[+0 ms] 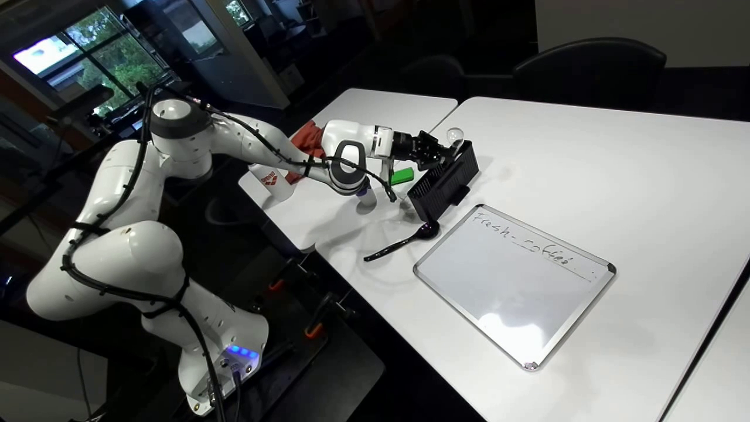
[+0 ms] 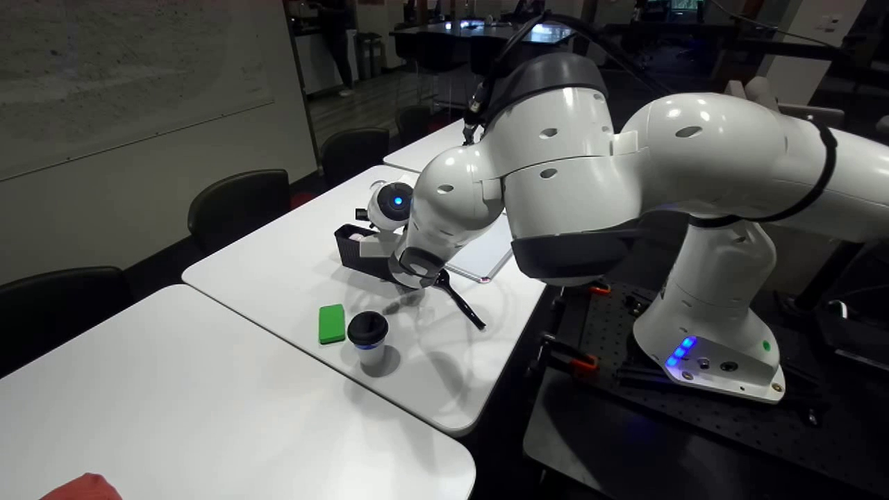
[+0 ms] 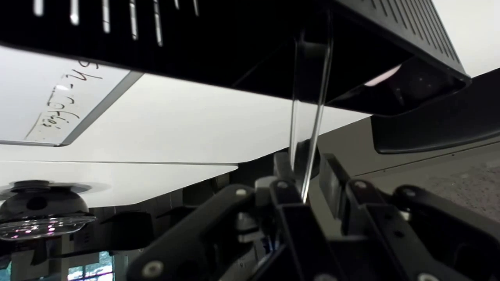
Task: Pick up the object from the right side of the table and put it in the black object
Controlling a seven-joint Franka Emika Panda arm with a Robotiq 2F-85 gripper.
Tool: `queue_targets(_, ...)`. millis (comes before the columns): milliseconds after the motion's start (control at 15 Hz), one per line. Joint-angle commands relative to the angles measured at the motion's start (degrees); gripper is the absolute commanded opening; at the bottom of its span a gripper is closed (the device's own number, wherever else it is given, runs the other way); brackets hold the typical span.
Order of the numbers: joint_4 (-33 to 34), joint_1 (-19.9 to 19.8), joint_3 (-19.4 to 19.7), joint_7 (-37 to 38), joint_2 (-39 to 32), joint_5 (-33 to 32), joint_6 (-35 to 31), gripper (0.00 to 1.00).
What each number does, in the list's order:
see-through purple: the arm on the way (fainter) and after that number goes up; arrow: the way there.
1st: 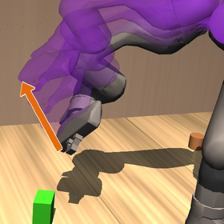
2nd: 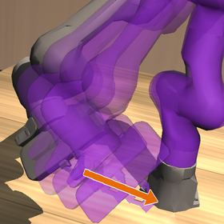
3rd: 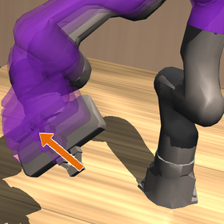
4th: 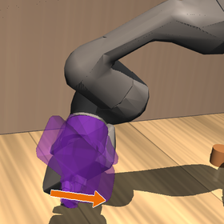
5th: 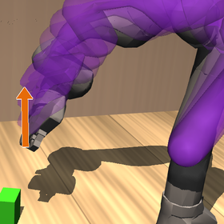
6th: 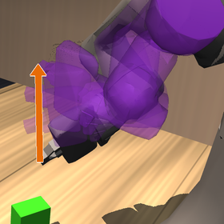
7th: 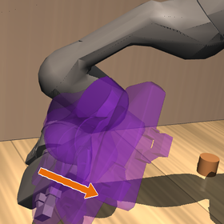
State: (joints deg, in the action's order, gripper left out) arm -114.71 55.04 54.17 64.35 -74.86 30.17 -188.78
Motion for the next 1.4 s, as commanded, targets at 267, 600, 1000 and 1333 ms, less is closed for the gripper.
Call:
queue_targets(267,-1.46,2.80,1.74,-1.95,4.49,0.90,1.87,0.88)
queue_targets(600,-4.13,6.58,4.90,-2.83,8.79,0.20,2.70,1.00)
queue_targets(1000,-10.42,15.30,11.93,-3.28,13.84,0.39,1.14,1.00)
queue_targets(1333,-14.34,21.85,17.17,-3.44,17.31,0.38,-0.17,1.00)
